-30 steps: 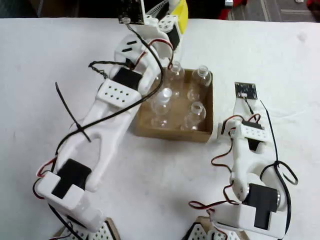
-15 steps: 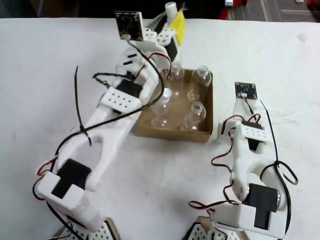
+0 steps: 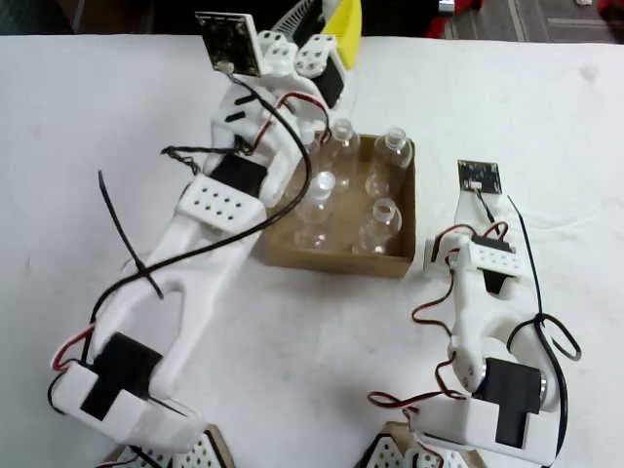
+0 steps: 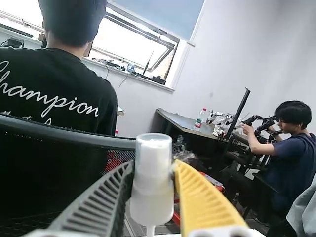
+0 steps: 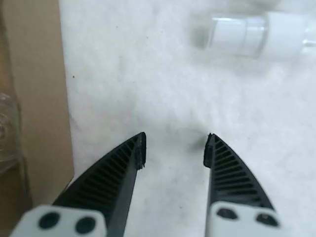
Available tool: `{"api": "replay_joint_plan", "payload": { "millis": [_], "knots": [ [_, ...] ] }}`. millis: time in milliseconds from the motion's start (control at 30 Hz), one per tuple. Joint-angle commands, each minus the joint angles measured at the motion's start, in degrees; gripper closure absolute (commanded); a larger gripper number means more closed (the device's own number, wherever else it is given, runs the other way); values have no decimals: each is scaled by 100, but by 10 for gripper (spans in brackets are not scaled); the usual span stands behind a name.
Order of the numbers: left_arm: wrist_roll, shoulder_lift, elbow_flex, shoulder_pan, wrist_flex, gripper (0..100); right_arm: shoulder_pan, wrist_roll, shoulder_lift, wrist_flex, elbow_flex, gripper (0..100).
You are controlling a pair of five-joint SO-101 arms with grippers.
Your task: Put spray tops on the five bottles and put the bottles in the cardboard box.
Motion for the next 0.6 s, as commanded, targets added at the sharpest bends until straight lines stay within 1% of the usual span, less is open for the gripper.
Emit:
{"api": "replay_joint_plan", "payload": {
  "millis": [0,133,300,500,567],
  "knots": [
    [-62,-57,-88,-84,-132,976,-57,53,-40,-84,-229,823],
    [-62,330,-97,-84,-158,976,-57,53,-40,-84,-229,823],
    [-62,567,-62,-180,-695,976,-57,53,-40,-84,-229,823],
    [-53,576,-26,-207,-642,976,-57,53,-40,-84,-237,823],
    [-26,567,-35,-189,-448,976,-57,53,-40,-84,-237,823]
  ]
}}
